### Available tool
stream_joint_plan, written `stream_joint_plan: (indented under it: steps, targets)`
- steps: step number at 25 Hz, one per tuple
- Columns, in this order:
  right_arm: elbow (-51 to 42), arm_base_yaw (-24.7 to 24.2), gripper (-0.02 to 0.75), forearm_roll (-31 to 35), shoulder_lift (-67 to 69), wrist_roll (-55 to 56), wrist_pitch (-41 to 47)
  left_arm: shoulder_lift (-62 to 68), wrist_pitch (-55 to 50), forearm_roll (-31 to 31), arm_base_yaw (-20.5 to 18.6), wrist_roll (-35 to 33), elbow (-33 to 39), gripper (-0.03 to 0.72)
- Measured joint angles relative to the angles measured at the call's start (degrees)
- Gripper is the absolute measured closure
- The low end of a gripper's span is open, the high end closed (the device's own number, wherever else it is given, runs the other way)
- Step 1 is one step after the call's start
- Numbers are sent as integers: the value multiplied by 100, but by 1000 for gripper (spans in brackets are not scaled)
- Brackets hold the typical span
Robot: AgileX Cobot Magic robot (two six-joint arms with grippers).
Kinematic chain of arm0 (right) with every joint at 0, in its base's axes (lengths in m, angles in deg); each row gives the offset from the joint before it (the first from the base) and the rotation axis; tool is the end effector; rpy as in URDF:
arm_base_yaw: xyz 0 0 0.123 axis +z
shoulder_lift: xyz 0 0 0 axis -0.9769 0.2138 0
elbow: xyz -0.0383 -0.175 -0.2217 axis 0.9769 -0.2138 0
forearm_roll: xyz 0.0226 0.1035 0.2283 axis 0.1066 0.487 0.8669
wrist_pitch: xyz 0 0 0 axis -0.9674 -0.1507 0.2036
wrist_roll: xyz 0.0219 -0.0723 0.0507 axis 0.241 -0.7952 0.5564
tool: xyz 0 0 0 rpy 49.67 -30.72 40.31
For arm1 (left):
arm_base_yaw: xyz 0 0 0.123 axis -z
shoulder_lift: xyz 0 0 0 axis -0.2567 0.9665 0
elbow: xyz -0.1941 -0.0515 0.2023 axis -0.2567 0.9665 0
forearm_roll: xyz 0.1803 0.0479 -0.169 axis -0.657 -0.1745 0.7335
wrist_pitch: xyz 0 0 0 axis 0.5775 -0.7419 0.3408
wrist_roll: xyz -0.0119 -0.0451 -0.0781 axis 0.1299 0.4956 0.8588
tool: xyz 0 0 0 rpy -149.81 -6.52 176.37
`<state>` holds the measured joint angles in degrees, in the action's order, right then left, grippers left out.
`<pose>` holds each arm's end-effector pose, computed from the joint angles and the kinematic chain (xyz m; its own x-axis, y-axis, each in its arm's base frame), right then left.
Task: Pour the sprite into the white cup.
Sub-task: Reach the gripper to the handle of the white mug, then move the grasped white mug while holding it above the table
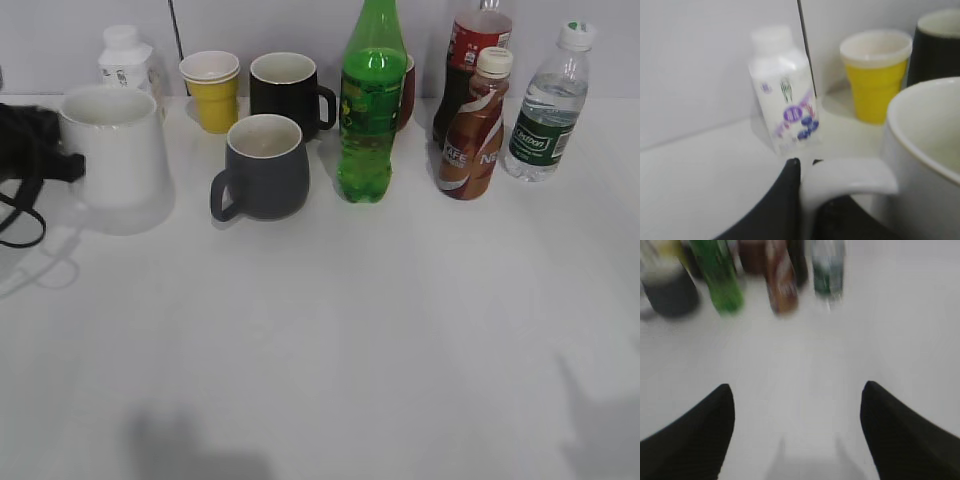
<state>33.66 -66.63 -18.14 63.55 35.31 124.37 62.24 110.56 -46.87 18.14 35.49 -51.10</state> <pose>0.0149 0.0094 0.3125 -0.1949 -0.0039 -0.9808 -0.2504 0.9670 0.0459 0.3212 -0.0377 0.1749 -0.1464 0.2025 -0.9683 0.2999 0.9418 0.1516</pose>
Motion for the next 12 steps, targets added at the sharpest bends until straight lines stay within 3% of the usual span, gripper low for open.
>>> stream_joint_plan:
  steps: [7,12]
  targets:
    - [58,0,152,636,1632,-1103,-3550,-1160,-19,-25,0,0,553,650]
    - [281,0,152,234,2871,-1076,-5195,-1769,-19,-54,0,0,909,650]
